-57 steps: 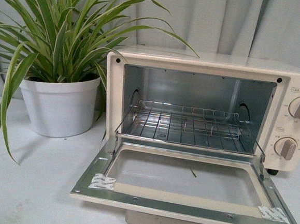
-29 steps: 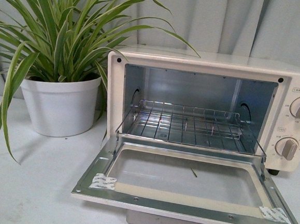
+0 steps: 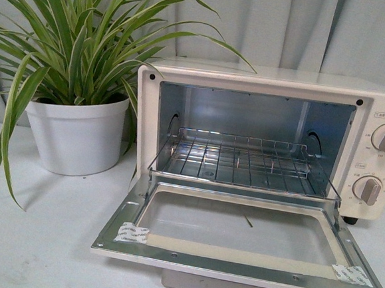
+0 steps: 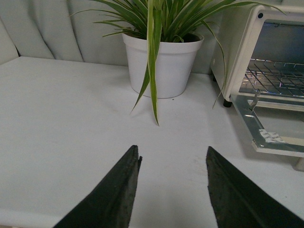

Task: Open oven

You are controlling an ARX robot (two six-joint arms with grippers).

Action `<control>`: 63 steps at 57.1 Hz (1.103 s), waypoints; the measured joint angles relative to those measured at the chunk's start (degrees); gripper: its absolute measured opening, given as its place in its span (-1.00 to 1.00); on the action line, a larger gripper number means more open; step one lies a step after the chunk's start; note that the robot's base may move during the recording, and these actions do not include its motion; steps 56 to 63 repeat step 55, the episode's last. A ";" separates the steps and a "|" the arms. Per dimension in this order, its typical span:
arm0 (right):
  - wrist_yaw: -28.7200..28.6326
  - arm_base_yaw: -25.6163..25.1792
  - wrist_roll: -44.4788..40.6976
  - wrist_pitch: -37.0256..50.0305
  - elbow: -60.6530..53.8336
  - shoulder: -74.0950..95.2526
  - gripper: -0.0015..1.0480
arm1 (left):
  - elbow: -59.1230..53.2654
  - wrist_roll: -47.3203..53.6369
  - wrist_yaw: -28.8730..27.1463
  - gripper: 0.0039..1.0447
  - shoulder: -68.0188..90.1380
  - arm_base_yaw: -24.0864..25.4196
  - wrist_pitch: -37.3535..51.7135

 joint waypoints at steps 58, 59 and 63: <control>0.00 0.00 0.02 0.00 0.00 0.00 0.82 | 0.00 0.09 0.00 0.88 0.00 0.00 0.00; 0.00 0.00 0.02 0.00 0.00 0.00 0.82 | 0.00 0.09 0.00 0.88 0.00 0.00 0.00; 0.00 0.00 0.02 0.00 0.00 0.00 0.82 | 0.00 0.09 0.00 0.88 0.00 0.00 0.00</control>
